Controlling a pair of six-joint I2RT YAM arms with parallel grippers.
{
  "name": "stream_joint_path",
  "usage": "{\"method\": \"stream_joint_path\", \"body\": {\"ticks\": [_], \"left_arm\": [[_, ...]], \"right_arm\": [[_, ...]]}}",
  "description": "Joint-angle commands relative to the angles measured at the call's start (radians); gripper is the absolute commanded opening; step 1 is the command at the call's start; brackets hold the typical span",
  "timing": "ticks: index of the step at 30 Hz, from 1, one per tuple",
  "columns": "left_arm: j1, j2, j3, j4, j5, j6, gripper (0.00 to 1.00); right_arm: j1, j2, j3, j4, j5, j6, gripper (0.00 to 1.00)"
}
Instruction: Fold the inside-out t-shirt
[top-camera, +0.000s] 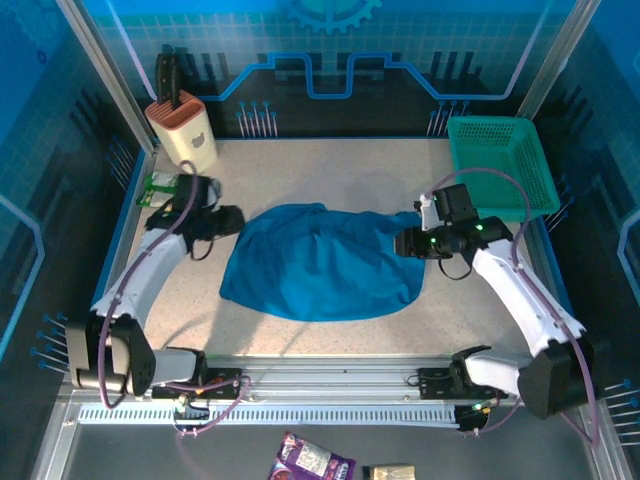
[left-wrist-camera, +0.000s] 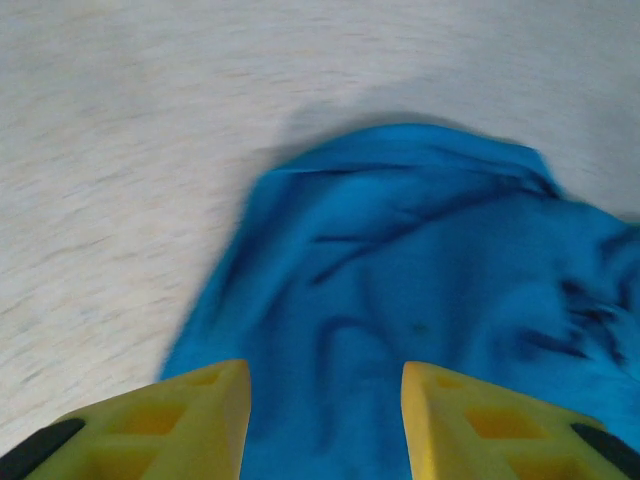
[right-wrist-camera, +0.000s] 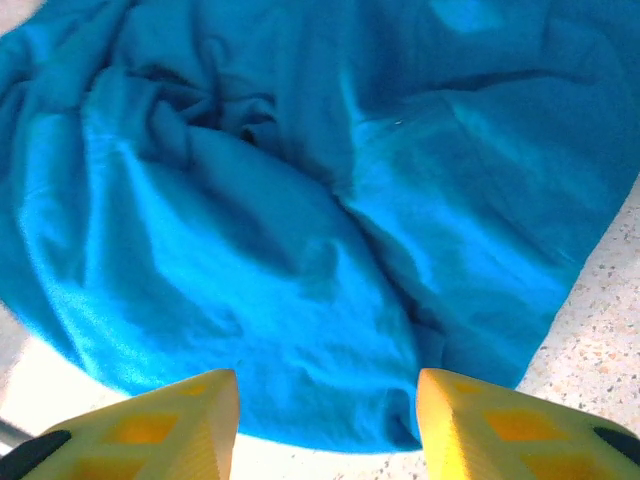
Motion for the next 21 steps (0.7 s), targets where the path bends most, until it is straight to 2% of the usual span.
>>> {"method": "stream_joint_path", "body": {"ticks": [1, 5, 7, 13, 17, 18, 20, 21], "left_arm": [[-0.156, 0.101, 0.105, -0.008, -0.015, 0.034, 0.46], [-0.338, 0.286, 0.249, -0.073, -0.087, 0.072, 0.51], [-0.392, 0.379, 0.319, -0.125, -0.151, 0.086, 0.53], [-0.423, 0.560, 0.420, -0.193, -0.268, 0.114, 0.58], [-0.416, 0.617, 0.425, -0.206, -0.259, 0.128, 0.57], [-0.415, 0.625, 0.420, -0.204, -0.250, 0.129, 0.55], [-0.408, 0.629, 0.404, -0.194, -0.237, 0.127, 0.40], [-0.404, 0.626, 0.393, -0.181, -0.235, 0.123, 0.33]], "right_arm": [[0.014, 0.088, 0.029, 0.031, 0.072, 0.041, 0.51], [0.030, 0.228, 0.086, 0.056, 0.149, 0.033, 0.57], [0.043, 0.309, 0.134, 0.065, 0.169, 0.013, 0.61], [0.127, 0.532, 0.305, 0.080, 0.230, -0.073, 0.73], [0.152, 0.688, 0.419, 0.039, 0.312, -0.114, 0.73], [0.153, 0.719, 0.441, 0.035, 0.322, -0.119, 0.71], [0.152, 0.763, 0.469, 0.034, 0.337, -0.127, 0.64], [0.153, 0.779, 0.485, 0.030, 0.340, -0.132, 0.55]]}}
